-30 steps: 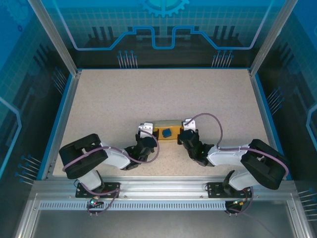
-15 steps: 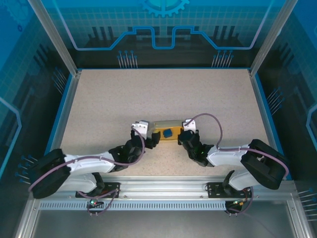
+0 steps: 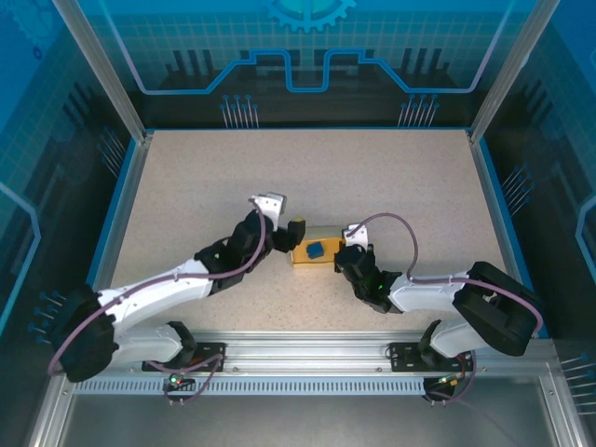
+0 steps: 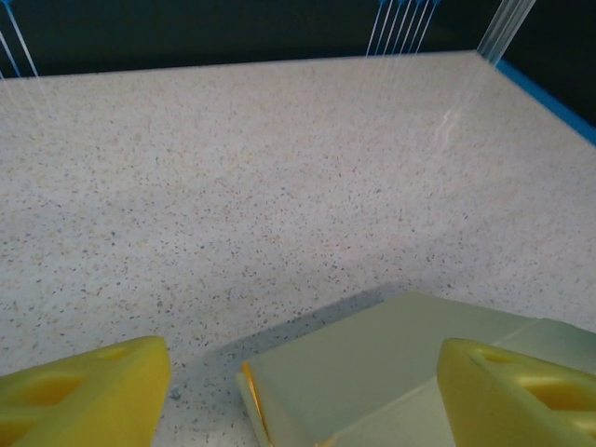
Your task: Fold the paper box
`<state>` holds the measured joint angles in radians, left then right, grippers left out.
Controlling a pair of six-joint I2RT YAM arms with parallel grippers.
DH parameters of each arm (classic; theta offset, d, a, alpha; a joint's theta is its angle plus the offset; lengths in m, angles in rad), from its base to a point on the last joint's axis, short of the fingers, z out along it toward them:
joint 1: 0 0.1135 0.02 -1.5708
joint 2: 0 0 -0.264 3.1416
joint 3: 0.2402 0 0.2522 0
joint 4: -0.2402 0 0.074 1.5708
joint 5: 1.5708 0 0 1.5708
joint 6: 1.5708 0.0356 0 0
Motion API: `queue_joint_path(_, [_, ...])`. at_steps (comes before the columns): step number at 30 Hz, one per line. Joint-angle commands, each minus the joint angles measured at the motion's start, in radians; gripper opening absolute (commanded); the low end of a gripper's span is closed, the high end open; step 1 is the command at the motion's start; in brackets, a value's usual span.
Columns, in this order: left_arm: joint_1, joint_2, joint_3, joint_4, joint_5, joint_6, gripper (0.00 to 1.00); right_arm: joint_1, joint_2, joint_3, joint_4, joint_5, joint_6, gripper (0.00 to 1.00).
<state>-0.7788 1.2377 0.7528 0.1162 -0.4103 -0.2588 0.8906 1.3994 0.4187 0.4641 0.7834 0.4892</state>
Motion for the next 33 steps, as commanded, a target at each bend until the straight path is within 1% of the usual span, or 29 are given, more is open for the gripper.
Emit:
queue_joint_path(1, [0.028,0.083,0.099,-0.14,0.142,0.039,0.77,0.017,-0.016,0.012,-0.025,0.032,-0.008,0.0])
queue_joint_path(6, [0.035,0.209,0.216,-0.221,0.219,0.07,0.76,0.018,-0.015,0.012,-0.03,0.034,-0.009,0.0])
queue_joint_path(10, [0.035,0.272,0.248,-0.25,0.277,0.069,0.76,0.017,-0.017,0.014,-0.037,0.038,-0.01,0.0])
queue_joint_path(14, [0.034,0.304,0.246,-0.256,0.289,0.061,0.75,0.018,-0.028,0.013,-0.049,0.039,-0.012,0.01])
queue_joint_path(19, [0.033,0.324,0.232,-0.236,0.295,0.051,0.75,0.019,-0.056,0.003,-0.084,0.034,-0.01,0.1])
queue_joint_path(24, [0.033,0.348,0.226,-0.222,0.294,0.044,0.75,0.038,-0.134,-0.018,-0.188,0.032,-0.001,0.25])
queue_joint_path(28, [0.032,0.356,0.223,-0.209,0.291,0.039,0.74,0.052,-0.26,-0.036,-0.328,0.003,-0.019,0.32])
queue_joint_path(31, [0.032,0.359,0.216,-0.194,0.286,0.038,0.74,0.053,-0.364,-0.026,-0.426,-0.038,-0.054,0.33])
queue_joint_path(33, [0.031,0.361,0.212,-0.186,0.282,0.036,0.74,0.049,-0.43,-0.009,-0.475,-0.07,-0.094,0.35])
